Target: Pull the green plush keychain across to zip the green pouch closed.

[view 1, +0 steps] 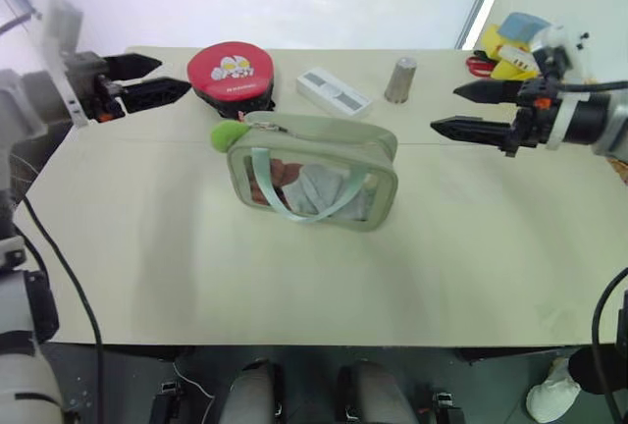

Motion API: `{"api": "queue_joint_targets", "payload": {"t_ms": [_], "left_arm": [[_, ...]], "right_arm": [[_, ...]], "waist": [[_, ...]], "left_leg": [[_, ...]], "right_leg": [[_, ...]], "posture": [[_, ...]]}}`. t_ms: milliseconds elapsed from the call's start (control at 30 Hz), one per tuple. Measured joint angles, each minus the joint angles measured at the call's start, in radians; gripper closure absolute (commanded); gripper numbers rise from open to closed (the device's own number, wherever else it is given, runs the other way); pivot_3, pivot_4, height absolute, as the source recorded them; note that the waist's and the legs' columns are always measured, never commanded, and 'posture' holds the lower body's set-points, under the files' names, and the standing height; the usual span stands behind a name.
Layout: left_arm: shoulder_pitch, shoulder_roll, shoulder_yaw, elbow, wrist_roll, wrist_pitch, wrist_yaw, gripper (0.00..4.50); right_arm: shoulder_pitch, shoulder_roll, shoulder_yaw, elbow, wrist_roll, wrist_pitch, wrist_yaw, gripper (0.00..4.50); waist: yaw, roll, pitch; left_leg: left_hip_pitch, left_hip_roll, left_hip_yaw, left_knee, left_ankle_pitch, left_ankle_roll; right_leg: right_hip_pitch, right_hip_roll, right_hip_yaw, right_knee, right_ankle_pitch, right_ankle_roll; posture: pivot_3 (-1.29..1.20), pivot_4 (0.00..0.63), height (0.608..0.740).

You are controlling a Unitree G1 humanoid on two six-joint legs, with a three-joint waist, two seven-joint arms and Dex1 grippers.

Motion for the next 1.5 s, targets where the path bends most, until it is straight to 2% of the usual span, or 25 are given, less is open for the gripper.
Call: {"api": "queue_joint_targets", "payload": {"t_ms": [400,800,967,1167,1267,1500], "left_arm": [[-0.007,-0.005,-0.046,0.046,0.093,-0.117,0.013,0.03],[0.013,-0.010,-0.049,-0.053,0.062,-0.065,-0.014,0.03],[0.053,0.007,-0.049,-0.136,0.026,-0.022,-0.034,0.03],[0.089,0.007,-0.040,-0.157,0.014,-0.019,-0.009,0.03],[0.104,0.008,-0.037,-0.177,0.005,-0.006,0.006,0.00],[0.143,0.017,-0.005,-0.211,-0.016,0.000,0.034,0.00]], "right_arm": [[-0.025,0.027,0.017,-0.036,0.023,0.011,-0.040,0.00],[-0.060,0.094,0.085,-0.150,0.055,0.032,-0.055,0.00],[-0.056,0.126,0.176,-0.197,0.022,-0.007,-0.057,0.00],[-0.020,0.148,0.325,-0.178,-0.126,-0.162,-0.038,0.00],[-0.015,0.159,0.375,-0.140,-0.198,-0.244,-0.022,0.77],[-0.017,0.175,0.396,-0.108,-0.268,-0.336,0.029,4.24]], "waist": [[0.002,0.000,0.000],[0.000,0.000,0.000],[0.000,-0.001,0.000],[0.000,-0.001,0.000],[0.000,-0.001,0.000],[0.000,-0.001,0.000]], "left_leg": [[-0.002,0.000,0.000,0.000,0.000,0.000],[-0.002,0.000,0.000,0.001,0.000,0.000],[-0.002,0.000,0.000,0.001,0.000,0.000],[-0.002,0.000,0.000,0.001,0.000,0.000],[-0.002,0.000,0.000,0.001,0.000,0.000],[-0.002,0.000,0.000,0.001,0.000,0.000]], "right_leg": [[-0.001,0.000,0.000,0.000,0.000,0.000],[-0.002,-0.001,0.000,0.001,0.000,0.000],[-0.002,-0.001,0.000,0.001,0.000,0.000],[-0.002,0.000,0.000,0.001,0.000,0.000],[-0.002,0.000,0.000,0.001,0.000,0.000],[-0.002,0.000,0.000,0.002,0.000,0.000]], "posture": [[0.00,0.150,0.740],[0.00,0.150,0.740],[0.00,0.150,0.740],[0.00,0.150,0.740],[0.00,0.150,0.740],[0.00,0.150,0.740]]}}
